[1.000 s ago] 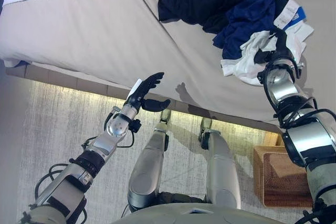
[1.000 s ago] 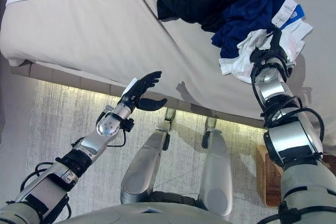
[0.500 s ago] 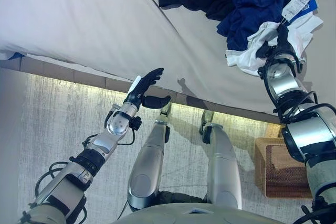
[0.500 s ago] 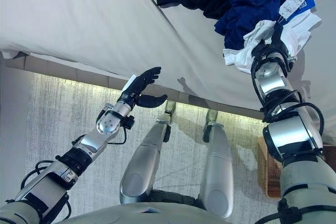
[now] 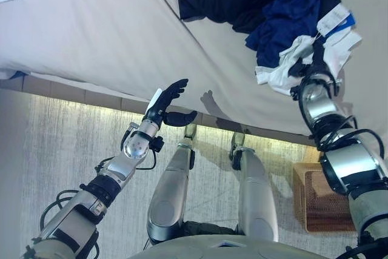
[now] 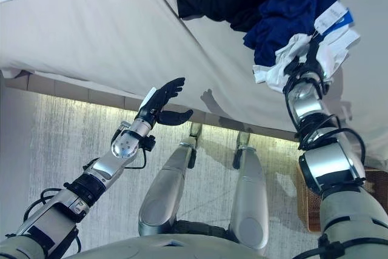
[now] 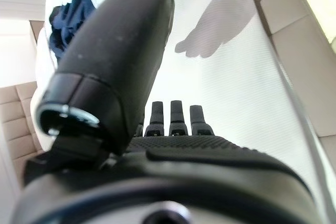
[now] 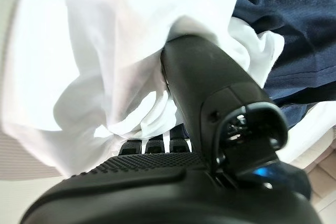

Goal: Pick up the clothes from the bed and place them into the basket

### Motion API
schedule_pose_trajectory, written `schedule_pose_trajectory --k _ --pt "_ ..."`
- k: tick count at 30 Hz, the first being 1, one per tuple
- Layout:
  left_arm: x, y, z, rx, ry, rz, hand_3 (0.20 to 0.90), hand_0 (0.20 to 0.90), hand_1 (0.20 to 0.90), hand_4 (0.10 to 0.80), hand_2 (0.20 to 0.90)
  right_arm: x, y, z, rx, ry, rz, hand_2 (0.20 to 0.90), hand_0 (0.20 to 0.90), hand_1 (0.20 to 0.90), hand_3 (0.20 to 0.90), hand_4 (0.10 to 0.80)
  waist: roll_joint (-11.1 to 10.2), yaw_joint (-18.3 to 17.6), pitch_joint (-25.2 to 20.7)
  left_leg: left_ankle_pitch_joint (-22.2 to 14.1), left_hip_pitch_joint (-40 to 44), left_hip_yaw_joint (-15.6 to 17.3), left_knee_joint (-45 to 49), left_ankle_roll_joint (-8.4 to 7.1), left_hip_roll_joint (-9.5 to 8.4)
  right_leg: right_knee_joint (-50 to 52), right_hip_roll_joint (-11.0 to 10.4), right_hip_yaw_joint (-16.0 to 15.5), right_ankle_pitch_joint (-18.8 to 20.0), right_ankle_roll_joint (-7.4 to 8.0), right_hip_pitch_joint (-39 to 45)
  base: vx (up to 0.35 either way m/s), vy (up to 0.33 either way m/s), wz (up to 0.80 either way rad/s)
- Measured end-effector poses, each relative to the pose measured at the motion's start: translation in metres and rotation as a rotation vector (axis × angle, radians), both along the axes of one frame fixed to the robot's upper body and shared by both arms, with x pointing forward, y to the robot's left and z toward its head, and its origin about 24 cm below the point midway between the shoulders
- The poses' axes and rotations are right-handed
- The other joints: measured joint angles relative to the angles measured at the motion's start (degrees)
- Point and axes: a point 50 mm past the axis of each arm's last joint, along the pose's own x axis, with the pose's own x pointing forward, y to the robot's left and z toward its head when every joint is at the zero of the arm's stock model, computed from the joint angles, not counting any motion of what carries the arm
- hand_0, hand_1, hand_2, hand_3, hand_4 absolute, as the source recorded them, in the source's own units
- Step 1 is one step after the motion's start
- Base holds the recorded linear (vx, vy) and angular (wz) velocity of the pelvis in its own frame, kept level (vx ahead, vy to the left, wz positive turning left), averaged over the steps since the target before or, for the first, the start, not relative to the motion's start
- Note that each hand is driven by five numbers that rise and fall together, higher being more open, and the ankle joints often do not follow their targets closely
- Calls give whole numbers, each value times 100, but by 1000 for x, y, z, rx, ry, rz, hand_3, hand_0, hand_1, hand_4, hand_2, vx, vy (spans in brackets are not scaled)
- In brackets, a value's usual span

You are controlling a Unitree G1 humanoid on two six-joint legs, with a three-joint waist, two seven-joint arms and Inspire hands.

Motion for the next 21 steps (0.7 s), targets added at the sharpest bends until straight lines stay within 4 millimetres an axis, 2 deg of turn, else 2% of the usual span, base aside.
schedule_pose_trajectory --k 4,10,20,21 --pt "0 -3 0 -9 -2 -2 900 900 900 800 900 -7 2 -21 30 47 -8 900 900 900 900 800 -6 -83 -3 75 428 123 -365 54 10 -283 6 90 72 57 354 45 59 -13" --pt "0 -7 5 -27 -25 -4 900 900 900 800 900 -19 2 -47 43 125 -22 900 900 900 900 800 -15 -200 -8 99 960 219 -736 45 72 -698 29 116 204 108 885 49 30 -8" --pt "2 -7 7 -26 -37 8 900 900 900 800 900 -21 2 -51 44 144 -26 900 900 900 900 800 -44 -218 -15 100 1029 233 -809 43 77 -759 31 102 230 131 939 2 1 0" --pt "2 -7 7 -26 -38 9 900 900 900 800 900 -21 2 -51 44 144 -25 815 815 815 801 701 -44 -218 -15 101 1029 233 -809 42 78 -760 32 102 230 131 940 0 0 0"
